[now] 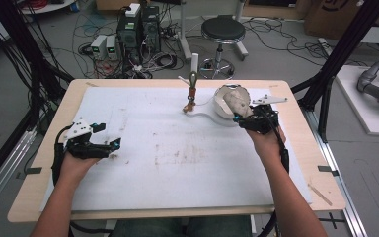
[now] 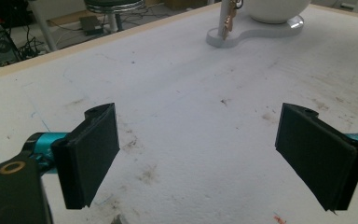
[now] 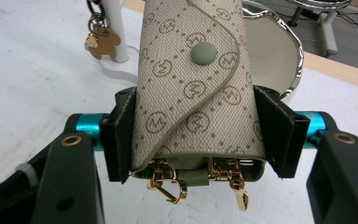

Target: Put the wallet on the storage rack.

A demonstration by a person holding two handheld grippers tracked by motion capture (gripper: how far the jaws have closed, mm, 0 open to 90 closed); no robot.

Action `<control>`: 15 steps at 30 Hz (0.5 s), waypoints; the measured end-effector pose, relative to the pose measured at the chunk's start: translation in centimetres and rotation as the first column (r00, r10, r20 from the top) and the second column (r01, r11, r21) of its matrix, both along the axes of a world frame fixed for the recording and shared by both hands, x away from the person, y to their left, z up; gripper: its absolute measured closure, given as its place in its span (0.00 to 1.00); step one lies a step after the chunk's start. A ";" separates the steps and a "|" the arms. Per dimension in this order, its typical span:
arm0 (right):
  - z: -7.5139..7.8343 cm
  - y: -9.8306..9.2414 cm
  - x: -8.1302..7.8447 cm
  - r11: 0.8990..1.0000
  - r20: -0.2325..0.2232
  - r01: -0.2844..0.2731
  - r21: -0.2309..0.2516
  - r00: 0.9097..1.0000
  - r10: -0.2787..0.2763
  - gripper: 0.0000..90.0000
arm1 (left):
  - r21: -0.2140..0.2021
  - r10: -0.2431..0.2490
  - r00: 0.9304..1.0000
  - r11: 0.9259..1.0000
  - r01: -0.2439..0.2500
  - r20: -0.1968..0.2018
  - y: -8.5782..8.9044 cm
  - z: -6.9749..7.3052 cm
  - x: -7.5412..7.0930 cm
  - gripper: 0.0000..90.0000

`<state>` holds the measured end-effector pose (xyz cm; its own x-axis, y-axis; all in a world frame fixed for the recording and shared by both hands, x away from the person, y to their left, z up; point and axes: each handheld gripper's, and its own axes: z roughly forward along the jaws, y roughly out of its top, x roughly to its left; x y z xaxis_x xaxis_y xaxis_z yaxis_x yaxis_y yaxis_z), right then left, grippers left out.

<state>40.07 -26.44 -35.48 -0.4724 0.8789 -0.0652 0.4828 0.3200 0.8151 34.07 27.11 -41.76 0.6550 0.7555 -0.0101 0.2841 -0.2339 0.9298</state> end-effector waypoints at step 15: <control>-0.3 1.3 2.5 0.997 -0.042 -0.013 -0.076 0.999 0.010 0.41 | -0.006 0.006 1.000 1.000 -0.006 0.000 0.2 0.0 0.0 0.15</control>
<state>42.56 -25.16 -35.76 -0.4860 0.8668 -0.1115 0.5121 0.3859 0.7674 34.06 27.30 -41.77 0.6507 0.7592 -0.0149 0.2856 -0.2266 0.9312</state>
